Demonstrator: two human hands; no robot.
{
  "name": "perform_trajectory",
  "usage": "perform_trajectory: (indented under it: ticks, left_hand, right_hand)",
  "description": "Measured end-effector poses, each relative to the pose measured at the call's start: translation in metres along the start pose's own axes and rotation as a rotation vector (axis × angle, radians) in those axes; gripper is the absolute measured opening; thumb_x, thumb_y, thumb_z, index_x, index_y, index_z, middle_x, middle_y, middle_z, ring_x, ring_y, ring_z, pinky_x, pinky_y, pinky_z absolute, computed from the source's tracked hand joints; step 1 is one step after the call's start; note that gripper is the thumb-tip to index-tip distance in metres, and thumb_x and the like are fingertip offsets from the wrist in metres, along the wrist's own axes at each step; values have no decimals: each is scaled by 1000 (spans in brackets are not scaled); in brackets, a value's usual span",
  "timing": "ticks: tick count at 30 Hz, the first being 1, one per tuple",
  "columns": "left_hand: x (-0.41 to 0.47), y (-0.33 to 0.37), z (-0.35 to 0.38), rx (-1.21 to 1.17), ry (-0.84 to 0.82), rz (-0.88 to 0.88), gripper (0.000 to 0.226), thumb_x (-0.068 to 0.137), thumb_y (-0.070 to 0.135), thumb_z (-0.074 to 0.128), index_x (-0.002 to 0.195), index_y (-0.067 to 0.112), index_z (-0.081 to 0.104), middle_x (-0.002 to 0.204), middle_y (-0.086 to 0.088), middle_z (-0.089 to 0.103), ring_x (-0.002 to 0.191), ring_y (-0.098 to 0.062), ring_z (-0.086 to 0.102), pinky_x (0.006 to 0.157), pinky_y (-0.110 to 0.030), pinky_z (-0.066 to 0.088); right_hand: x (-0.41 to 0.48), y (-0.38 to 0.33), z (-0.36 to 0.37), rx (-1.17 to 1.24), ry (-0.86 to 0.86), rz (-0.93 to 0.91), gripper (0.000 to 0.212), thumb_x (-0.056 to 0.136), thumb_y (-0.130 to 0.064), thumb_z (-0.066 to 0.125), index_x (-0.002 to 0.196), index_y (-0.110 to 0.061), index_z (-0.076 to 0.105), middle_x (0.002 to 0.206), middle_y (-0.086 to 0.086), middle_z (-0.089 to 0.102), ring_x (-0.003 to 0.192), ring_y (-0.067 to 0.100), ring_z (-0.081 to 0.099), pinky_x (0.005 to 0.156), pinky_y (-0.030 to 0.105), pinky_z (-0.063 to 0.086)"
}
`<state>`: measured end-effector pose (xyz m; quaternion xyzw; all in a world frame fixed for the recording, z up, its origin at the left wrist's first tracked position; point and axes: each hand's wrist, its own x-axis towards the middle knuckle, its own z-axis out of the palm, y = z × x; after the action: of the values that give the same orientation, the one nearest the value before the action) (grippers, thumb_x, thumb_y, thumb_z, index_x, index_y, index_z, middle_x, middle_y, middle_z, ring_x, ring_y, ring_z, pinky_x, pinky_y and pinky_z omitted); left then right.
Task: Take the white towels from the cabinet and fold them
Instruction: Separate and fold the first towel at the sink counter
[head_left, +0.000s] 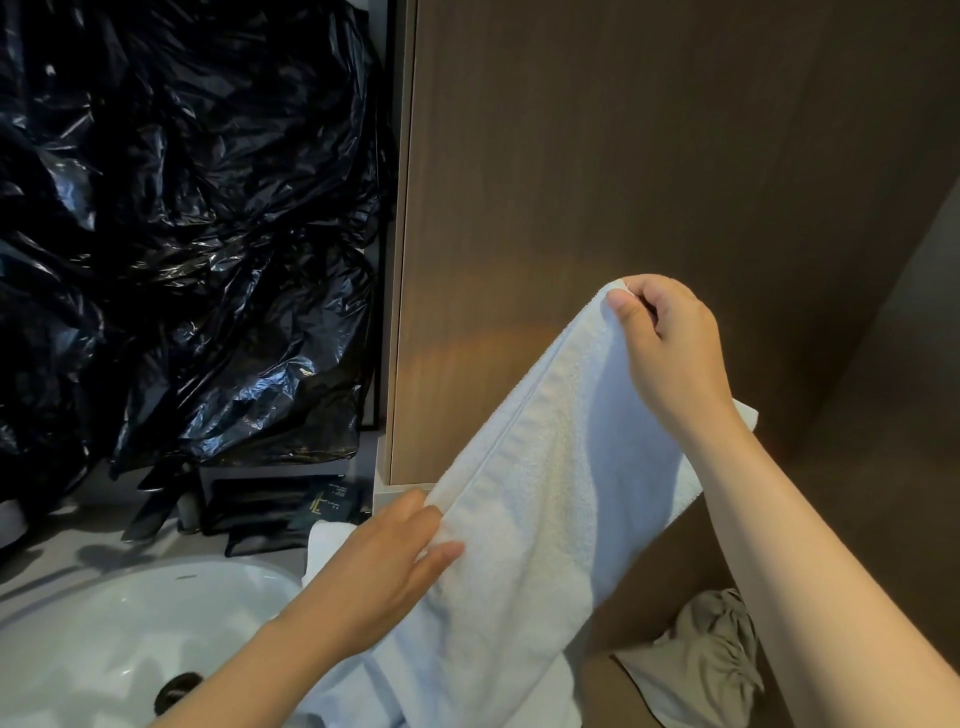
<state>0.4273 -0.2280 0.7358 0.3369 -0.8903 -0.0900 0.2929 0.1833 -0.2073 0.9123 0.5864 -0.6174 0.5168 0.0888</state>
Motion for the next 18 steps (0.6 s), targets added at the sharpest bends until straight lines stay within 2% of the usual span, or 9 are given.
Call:
perform_trajectory:
  ticks: [3, 5, 9, 11, 13, 15, 16, 18]
  left_hand:
    - [-7, -7, 7, 35, -27, -44, 72, 82, 78, -4, 80, 20, 39, 89, 8, 39, 77, -10, 43, 72, -30, 40]
    - [-8, -13, 6, 3, -7, -61, 72, 86, 74, 1, 80, 17, 43, 88, 5, 42, 76, -11, 45, 73, -32, 42]
    - [4, -18, -30, -133, 58, -79, 41, 92, 50, 23, 69, 22, 41, 75, 7, 43, 69, -3, 45, 65, -19, 34]
    - [12, -15, -62, -232, 66, -78, 39, 88, 50, 29, 65, 20, 38, 69, 8, 43, 62, -3, 40, 62, -22, 33]
    - [17, -10, -95, -473, -45, -179, 48, 83, 53, 39, 65, 9, 46, 66, 8, 45, 64, -6, 43, 64, -29, 38]
    - [22, -13, -107, -646, -269, -283, 56, 83, 56, 47, 75, 2, 59, 72, -1, 60, 68, -14, 54, 69, -33, 46]
    - [22, -17, -103, -587, -351, -295, 60, 83, 61, 48, 80, 3, 63, 76, -3, 63, 71, -15, 58, 71, -35, 49]
    - [19, -30, -74, -372, -401, -285, 68, 84, 72, 44, 78, 6, 60, 73, 3, 55, 68, -11, 53, 68, -37, 47]
  right_hand:
    - [1, 5, 4, -2, -8, 8, 17, 102, -31, 49, 98, -21, 62, 98, -6, 62, 88, 6, 57, 72, 9, 39]
    - [1, 8, 5, -5, -13, 7, 17, 102, -31, 48, 98, -21, 62, 98, -5, 62, 87, 5, 57, 72, 10, 40]
    - [1, 12, -5, -47, 20, -15, 21, 103, -31, 45, 102, -18, 63, 100, -4, 62, 88, 5, 56, 73, 9, 40]
    - [-1, 14, -12, -56, 50, -16, 24, 104, -30, 44, 103, -16, 63, 97, -5, 61, 87, 7, 56, 74, 10, 40]
    - [-4, 21, -18, -87, 49, 27, 24, 104, -30, 43, 97, -17, 61, 90, -4, 60, 82, 7, 57, 71, 11, 40]
    - [-9, 35, -18, -137, -27, 128, 30, 103, -32, 44, 89, -13, 61, 82, 0, 61, 77, 7, 56, 64, 15, 39]
    - [-14, 44, -15, -162, -81, 184, 35, 103, -32, 44, 85, -9, 62, 80, 5, 62, 74, 9, 56, 61, 20, 39]
    - [-30, 65, -3, -207, -174, 266, 41, 103, -31, 44, 82, -2, 62, 77, 12, 62, 71, 19, 56, 61, 31, 39]
